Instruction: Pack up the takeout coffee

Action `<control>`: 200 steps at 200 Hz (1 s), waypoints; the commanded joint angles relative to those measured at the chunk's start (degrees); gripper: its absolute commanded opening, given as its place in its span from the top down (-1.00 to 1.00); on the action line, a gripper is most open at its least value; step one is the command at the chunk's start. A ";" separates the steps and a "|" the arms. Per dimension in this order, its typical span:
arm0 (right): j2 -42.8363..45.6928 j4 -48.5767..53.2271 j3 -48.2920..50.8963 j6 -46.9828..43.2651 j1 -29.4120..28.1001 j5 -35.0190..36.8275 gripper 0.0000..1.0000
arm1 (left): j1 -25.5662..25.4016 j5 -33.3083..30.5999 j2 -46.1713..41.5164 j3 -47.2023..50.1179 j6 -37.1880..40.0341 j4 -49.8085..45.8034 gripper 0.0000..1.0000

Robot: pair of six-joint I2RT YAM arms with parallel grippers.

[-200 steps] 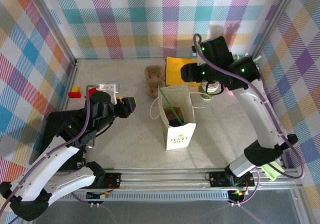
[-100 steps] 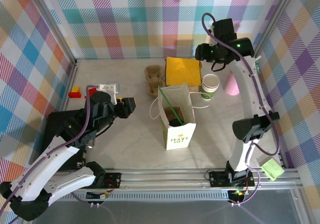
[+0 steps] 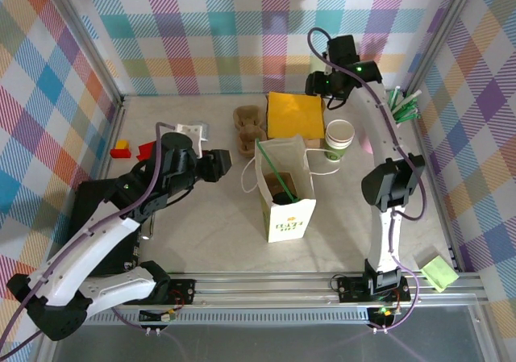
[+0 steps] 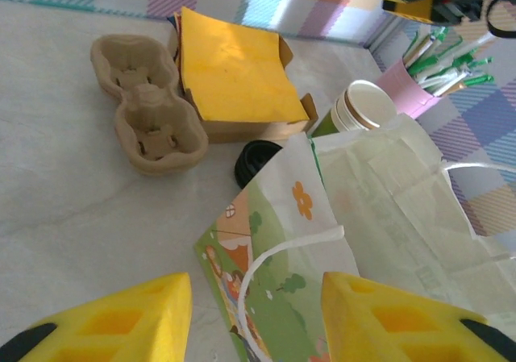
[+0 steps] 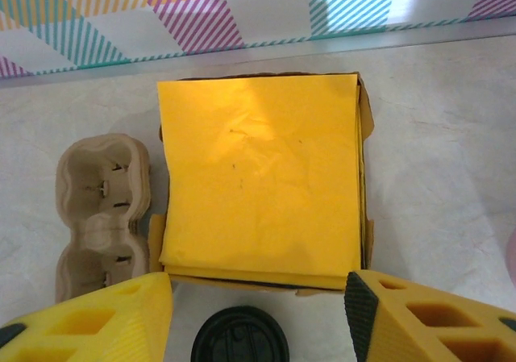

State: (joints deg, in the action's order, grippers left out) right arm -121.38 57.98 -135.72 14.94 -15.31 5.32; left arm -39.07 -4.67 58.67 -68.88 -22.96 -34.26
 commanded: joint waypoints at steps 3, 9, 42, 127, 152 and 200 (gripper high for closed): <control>-3.88 -2.19 -3.48 0.86 0.42 -0.85 -0.20 | 0.05 2.55 0.72 -1.53 -0.24 0.94 0.10; -4.77 -2.43 -3.82 0.96 0.45 -0.84 -0.20 | -0.04 2.50 0.74 -1.45 -0.33 1.10 0.10; -8.34 -4.19 -3.90 2.01 0.29 -1.08 -0.16 | -0.22 1.92 0.68 -0.83 -0.68 1.21 0.11; -16.33 -7.97 -4.73 -0.29 -3.91 4.63 -0.12 | -0.45 1.26 0.46 0.98 -1.46 1.38 0.12; -19.07 -8.48 -6.36 -0.64 -5.62 7.32 -0.15 | -0.43 1.30 0.40 1.29 -1.43 1.39 0.12; -22.62 -8.49 -7.96 0.27 -5.87 8.88 -0.16 | -0.48 0.63 -0.90 1.97 -1.06 0.86 0.11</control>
State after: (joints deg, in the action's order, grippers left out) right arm -142.91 50.24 -141.16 15.38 -21.61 11.84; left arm -39.24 -3.51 59.64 -67.85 -23.59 -34.02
